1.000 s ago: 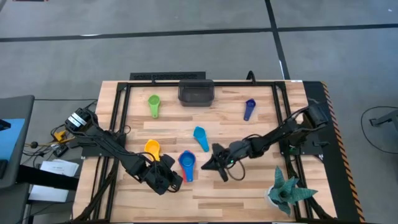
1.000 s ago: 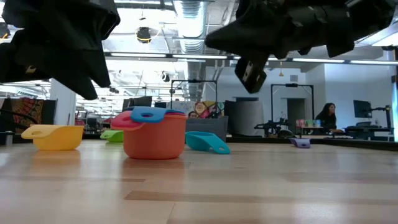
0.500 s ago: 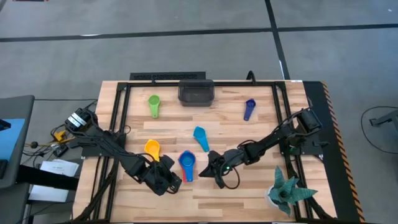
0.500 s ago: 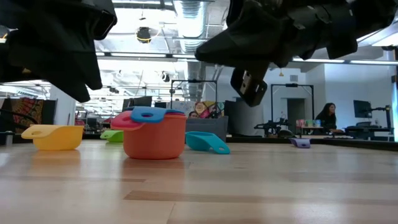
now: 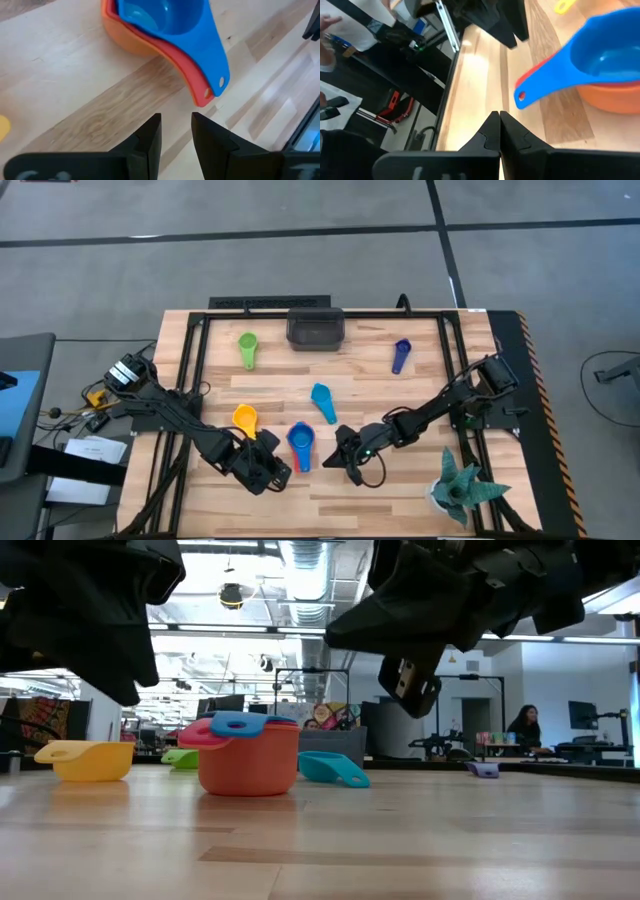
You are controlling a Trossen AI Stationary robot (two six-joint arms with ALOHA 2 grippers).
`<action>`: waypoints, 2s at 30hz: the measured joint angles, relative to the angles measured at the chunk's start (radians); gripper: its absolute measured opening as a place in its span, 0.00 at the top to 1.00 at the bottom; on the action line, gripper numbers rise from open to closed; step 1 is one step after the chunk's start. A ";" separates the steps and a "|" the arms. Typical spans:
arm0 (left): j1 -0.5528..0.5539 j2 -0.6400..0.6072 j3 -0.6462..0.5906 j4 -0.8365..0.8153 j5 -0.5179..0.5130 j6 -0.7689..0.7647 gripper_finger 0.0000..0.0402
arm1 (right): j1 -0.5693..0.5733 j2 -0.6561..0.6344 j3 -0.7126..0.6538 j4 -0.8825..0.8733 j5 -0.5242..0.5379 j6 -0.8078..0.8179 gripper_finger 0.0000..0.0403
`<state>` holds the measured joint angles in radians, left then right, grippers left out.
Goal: Nest measuring cups in basket
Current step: Stack the blue measuring cup on top of the red measuring cup
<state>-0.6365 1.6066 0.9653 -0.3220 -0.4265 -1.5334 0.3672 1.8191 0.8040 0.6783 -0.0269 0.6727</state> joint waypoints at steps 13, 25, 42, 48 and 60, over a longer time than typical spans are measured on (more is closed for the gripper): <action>0.000 0.000 0.000 -0.044 0.003 0.003 0.77 | -0.003 0.000 -0.001 -0.055 0.016 0.035 0.97; 0.003 0.000 0.000 -0.097 0.018 0.004 0.77 | -0.033 0.097 0.125 -0.154 0.019 0.036 0.97; 0.003 0.000 0.000 -0.094 0.022 0.031 0.77 | -0.080 0.148 0.190 -0.236 0.000 0.037 0.97; 0.003 0.000 0.000 -0.095 0.022 0.031 0.77 | -0.090 0.148 0.196 -0.226 -0.002 0.023 0.97; 0.004 0.000 0.000 -0.096 0.021 0.031 0.77 | -0.103 0.148 0.217 -0.236 -0.041 -0.021 0.97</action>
<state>-0.6324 1.6066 0.9653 -0.4175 -0.4057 -1.5028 0.2642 1.9667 1.0211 0.4426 -0.0683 0.6513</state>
